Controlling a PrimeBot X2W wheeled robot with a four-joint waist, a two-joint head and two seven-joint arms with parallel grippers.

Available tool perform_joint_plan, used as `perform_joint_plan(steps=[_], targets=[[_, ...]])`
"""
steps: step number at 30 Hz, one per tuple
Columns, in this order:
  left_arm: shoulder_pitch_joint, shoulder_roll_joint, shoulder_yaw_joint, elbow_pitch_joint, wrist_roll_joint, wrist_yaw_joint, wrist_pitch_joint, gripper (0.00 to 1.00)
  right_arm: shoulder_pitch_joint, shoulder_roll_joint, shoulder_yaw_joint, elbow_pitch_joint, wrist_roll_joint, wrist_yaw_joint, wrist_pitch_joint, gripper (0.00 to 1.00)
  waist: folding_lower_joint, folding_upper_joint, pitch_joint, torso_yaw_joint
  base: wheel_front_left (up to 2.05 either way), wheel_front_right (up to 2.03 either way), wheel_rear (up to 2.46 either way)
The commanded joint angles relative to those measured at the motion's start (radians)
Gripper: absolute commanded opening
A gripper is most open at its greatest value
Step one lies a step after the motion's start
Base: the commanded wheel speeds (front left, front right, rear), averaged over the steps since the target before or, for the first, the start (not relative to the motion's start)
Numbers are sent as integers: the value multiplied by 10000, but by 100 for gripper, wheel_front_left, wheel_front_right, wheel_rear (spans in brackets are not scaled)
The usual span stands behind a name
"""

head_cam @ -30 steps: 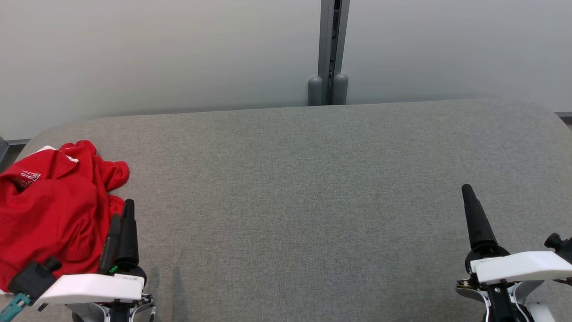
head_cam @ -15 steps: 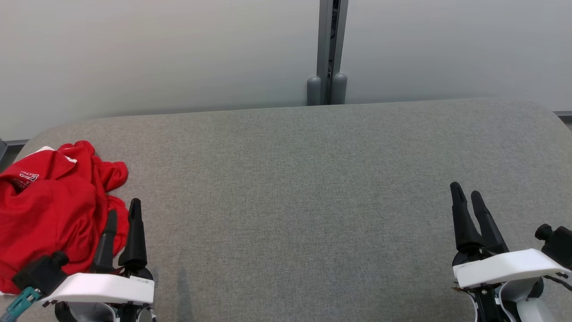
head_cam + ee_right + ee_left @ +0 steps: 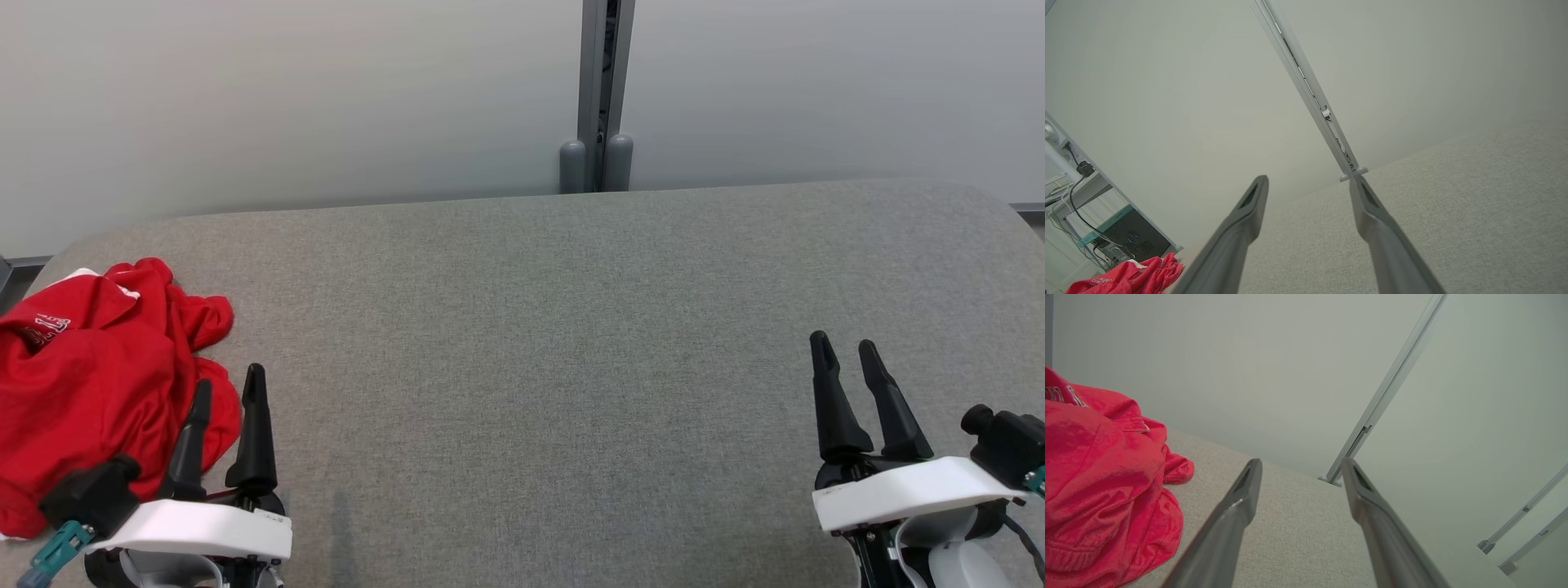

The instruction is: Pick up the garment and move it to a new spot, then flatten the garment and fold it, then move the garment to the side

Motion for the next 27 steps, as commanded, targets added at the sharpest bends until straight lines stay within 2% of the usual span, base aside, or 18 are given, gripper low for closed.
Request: perform_joint_plan(steps=[1, 27], targets=[[-77, 36, 9, -84, 239, -10, -88, 100, -225, -98, -6, -91, -257, 17, -120, 100, -1, 0, -1, -2, 0, 0, 0], [-30, 54, -133, -69, 2344, 78, -685, 100, -237, -121, 297, 285, -2346, 20, -712, 100, -1, 0, 16, -54, 0, 0, 0]])
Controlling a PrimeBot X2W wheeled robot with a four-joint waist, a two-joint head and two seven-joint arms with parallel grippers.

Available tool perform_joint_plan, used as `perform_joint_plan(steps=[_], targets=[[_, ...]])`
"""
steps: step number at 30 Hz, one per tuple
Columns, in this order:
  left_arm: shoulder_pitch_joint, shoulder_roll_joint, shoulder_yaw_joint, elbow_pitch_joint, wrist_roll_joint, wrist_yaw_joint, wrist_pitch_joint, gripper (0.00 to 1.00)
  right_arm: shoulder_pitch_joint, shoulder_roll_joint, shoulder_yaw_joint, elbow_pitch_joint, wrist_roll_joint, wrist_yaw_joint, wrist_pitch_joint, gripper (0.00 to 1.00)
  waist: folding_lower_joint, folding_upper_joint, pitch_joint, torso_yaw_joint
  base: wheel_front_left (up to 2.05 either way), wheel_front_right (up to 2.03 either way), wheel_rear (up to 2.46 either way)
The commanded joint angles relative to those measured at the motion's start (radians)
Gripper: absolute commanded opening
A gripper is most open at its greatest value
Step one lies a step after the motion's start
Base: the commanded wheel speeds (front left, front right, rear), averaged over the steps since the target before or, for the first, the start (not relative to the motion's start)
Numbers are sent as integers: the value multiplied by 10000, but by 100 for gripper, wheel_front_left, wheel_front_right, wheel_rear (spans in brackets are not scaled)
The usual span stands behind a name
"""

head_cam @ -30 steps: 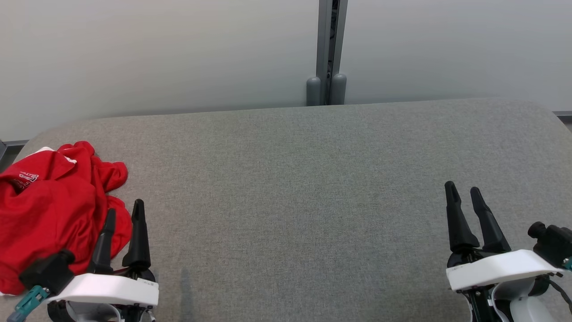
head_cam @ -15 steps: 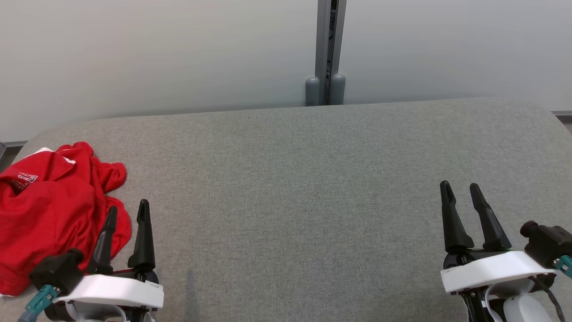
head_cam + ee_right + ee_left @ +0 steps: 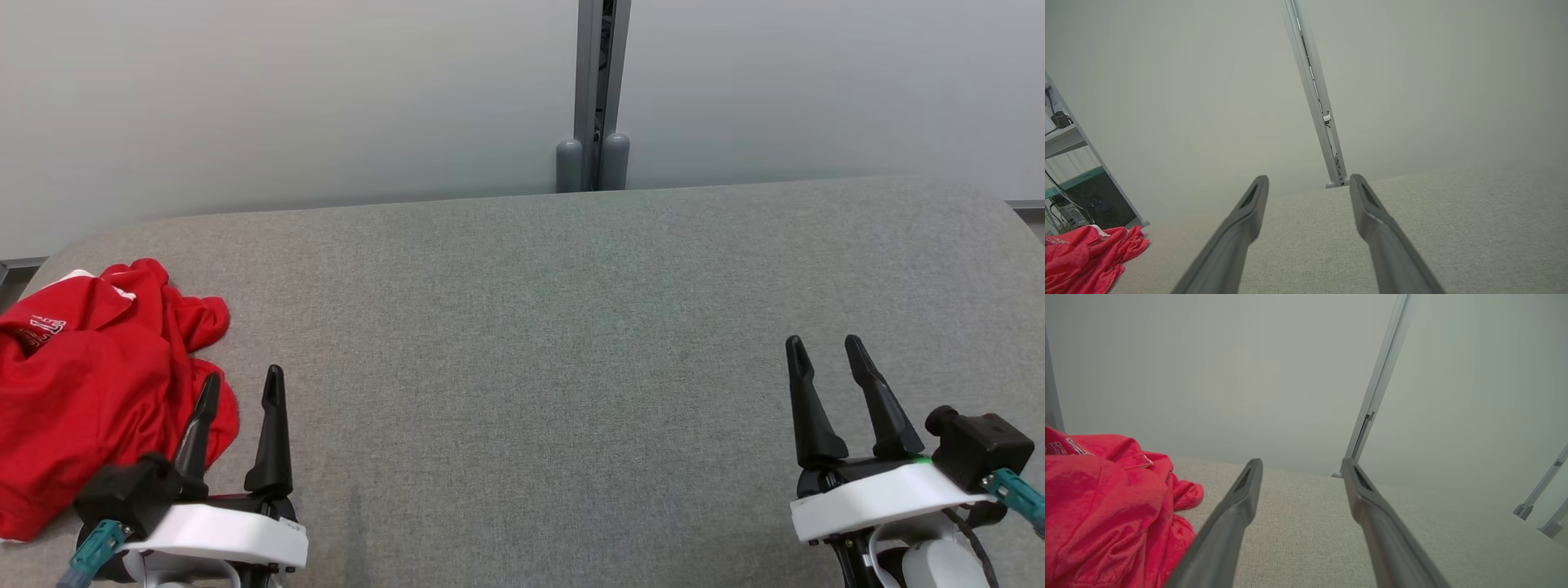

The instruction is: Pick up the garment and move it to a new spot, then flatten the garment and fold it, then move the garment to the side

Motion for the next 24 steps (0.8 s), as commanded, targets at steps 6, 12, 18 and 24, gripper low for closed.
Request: perform_joint_plan(steps=[6, 12, 18, 24], targets=[[-24, 50, -12, -62, 595, 49, -187, 100, -165, -95, 94, 136, -564, 19, -214, 100, 0, 0, -21, -14, 0, 0, 0], [3, 52, -33, -72, 1005, 59, -303, 100, -197, -101, 182, 286, -930, 20, -328, 100, 0, 0, -23, -23, 0, 0, 0], [18, 56, -36, -26, 1360, 56, -418, 100, -229, -105, 263, 394, -1262, 21, -445, 100, 0, 0, -13, -32, 0, 0, 0], [18, 58, -57, -17, 1749, 52, -513, 100, -249, -110, 317, 491, -1589, 21, -552, 100, 0, 0, -5, -35, 0, 0, 0]])
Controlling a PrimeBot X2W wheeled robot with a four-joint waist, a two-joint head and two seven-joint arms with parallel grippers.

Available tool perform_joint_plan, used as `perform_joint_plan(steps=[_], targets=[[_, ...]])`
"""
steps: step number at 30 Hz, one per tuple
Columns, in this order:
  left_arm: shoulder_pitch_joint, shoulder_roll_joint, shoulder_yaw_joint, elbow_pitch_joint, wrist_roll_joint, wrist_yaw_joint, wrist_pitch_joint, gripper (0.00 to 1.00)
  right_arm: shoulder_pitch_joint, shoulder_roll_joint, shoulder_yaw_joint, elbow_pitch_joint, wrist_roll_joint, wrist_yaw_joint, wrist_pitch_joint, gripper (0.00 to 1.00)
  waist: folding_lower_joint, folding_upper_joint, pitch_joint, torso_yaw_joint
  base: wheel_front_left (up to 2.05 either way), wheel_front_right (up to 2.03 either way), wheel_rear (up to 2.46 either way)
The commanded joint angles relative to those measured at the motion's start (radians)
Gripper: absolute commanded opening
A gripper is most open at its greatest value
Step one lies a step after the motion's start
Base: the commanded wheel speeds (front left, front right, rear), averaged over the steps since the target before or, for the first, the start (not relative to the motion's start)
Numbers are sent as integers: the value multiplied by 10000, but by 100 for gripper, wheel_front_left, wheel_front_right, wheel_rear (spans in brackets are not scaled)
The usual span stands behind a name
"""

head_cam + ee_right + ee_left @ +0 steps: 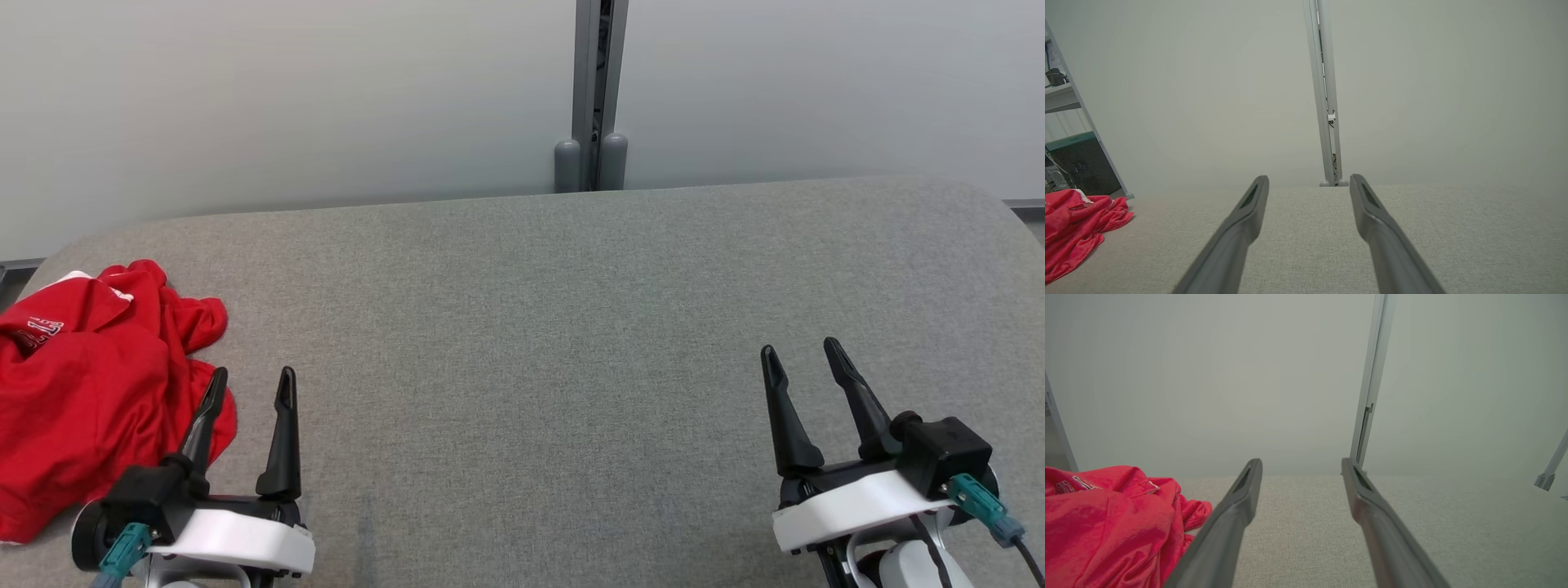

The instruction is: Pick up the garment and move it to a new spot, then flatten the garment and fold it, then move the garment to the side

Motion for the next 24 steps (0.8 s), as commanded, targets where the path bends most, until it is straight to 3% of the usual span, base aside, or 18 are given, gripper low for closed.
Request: perform_joint_plan(steps=[1, 24], targets=[[12, 44, -7, -9, 181, 22, -68, 100, -108, -92, -7, 21, -143, 22, -116, 100, 0, 0, 1, -3, 0, 0, 0], [-24, 44, -32, 90, 108, 89, -54, 100, -98, -89, -42, 80, -14, 22, -98, 100, 0, 0, 12, 25, 0, 0, 0]])
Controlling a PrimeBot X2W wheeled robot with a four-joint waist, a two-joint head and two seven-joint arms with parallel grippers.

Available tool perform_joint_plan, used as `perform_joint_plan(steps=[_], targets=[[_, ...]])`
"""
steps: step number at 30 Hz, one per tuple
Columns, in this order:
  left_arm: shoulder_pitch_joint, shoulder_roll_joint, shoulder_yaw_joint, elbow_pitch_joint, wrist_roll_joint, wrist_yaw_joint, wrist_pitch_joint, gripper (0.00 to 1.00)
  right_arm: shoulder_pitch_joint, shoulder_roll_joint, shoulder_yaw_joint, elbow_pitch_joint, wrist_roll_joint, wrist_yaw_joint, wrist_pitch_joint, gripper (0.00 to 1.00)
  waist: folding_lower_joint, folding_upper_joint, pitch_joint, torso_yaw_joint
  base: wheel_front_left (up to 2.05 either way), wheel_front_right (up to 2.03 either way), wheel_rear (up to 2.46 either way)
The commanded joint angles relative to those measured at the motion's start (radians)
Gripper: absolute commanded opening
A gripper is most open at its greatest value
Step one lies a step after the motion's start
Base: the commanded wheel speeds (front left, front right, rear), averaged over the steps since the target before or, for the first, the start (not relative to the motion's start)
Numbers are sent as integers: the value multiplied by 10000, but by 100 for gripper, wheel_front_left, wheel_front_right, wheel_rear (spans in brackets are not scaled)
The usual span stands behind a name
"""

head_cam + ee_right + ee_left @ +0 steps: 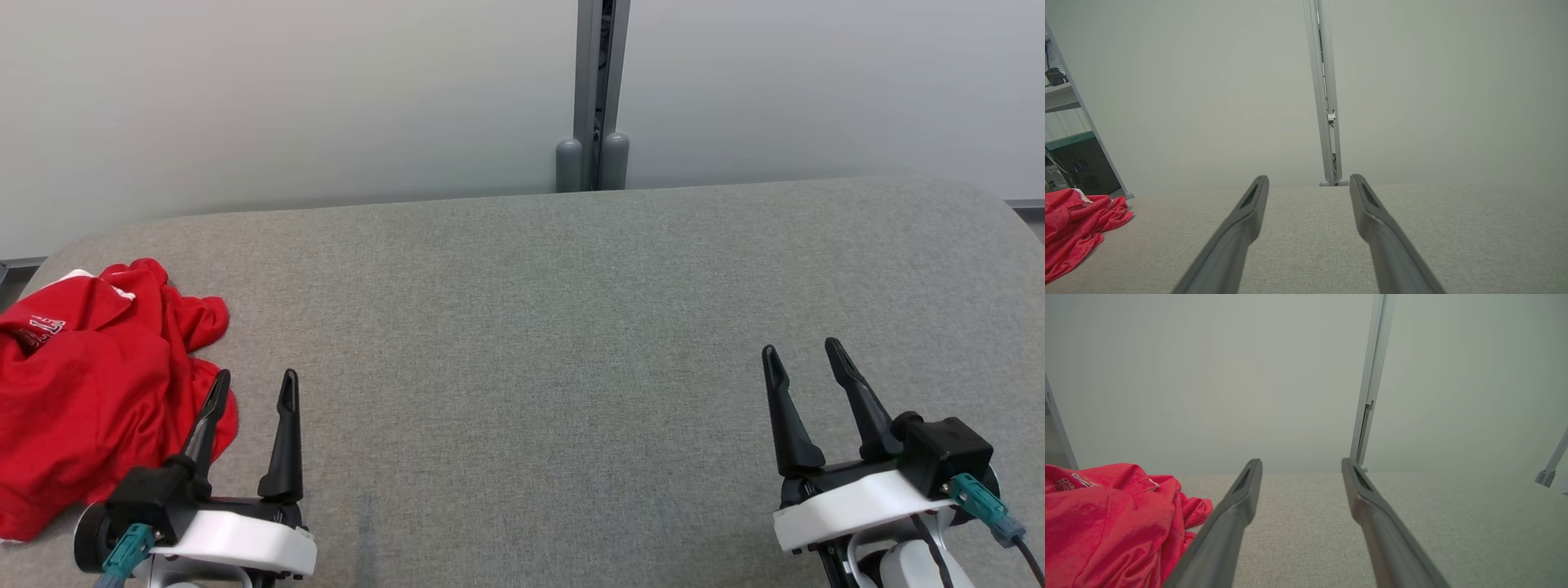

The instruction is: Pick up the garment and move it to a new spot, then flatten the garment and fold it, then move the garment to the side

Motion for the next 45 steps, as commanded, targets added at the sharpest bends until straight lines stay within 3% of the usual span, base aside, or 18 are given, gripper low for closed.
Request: perform_joint_plan(steps=[1, 22, 30, 45], targets=[[-32, 42, -1, 11, 10, 45, -19, 100, -85, -85, -33, 27, 16, 22, -55, 100, 0, 0, -3, 8, 0, 0, 0], [-138, 45, -29, 130, -47, 62, -18, 100, 1, -82, -34, 60, 66, 22, -54, 100, 0, 0, -61, 372, 0, 0, 0], [-150, 42, 66, 286, -128, 148, -13, 100, 40, -77, 132, 122, 207, 22, -54, 100, 0, 0, -161, 1269, 0, 0, 0], [-42, 39, 160, 613, -100, 240, -12, 100, 103, -81, 443, 292, 643, 20, -54, 100, 0, 0, -339, 3569, 0, 0, 0]])
